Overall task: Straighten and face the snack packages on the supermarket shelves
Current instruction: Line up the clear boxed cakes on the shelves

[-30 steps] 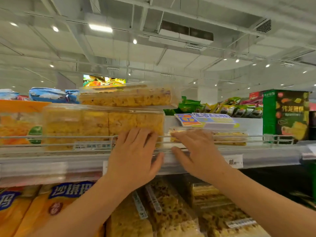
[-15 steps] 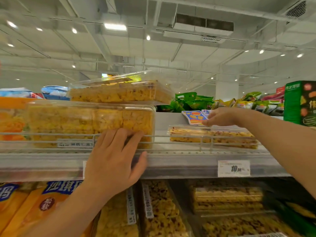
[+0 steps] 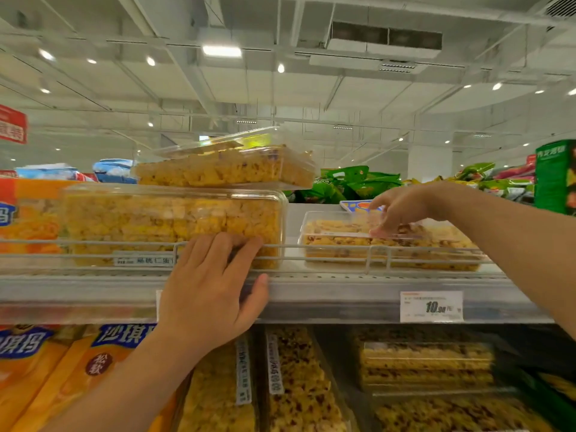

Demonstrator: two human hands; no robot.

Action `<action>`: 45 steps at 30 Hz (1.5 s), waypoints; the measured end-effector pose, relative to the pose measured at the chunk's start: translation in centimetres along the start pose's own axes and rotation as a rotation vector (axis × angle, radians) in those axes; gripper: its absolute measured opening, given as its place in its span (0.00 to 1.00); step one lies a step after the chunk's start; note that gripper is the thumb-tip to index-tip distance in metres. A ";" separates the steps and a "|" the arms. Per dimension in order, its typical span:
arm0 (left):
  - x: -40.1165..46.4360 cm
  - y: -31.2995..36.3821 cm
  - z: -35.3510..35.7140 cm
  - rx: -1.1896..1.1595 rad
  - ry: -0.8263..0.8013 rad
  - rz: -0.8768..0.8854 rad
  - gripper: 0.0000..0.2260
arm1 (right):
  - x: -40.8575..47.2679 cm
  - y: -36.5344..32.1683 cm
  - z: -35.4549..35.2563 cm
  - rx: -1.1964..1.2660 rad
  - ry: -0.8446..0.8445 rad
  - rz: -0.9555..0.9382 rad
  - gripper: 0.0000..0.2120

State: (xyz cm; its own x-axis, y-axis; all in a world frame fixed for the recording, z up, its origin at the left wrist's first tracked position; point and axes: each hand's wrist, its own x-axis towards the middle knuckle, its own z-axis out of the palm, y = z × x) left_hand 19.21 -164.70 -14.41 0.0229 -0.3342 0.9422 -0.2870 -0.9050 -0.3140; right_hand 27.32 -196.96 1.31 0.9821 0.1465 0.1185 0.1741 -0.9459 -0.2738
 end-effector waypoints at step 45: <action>-0.2 -0.1 -0.1 0.000 0.010 -0.002 0.21 | -7.2 -10.0 1.0 0.600 0.596 -0.236 0.17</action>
State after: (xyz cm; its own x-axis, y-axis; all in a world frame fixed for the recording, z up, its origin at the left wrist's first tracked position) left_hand 19.17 -164.53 -14.51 0.0138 -0.3299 0.9439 -0.2867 -0.9057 -0.3123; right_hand 18.57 -188.30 2.27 0.7438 -0.0155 0.6682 0.5406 -0.5740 -0.6151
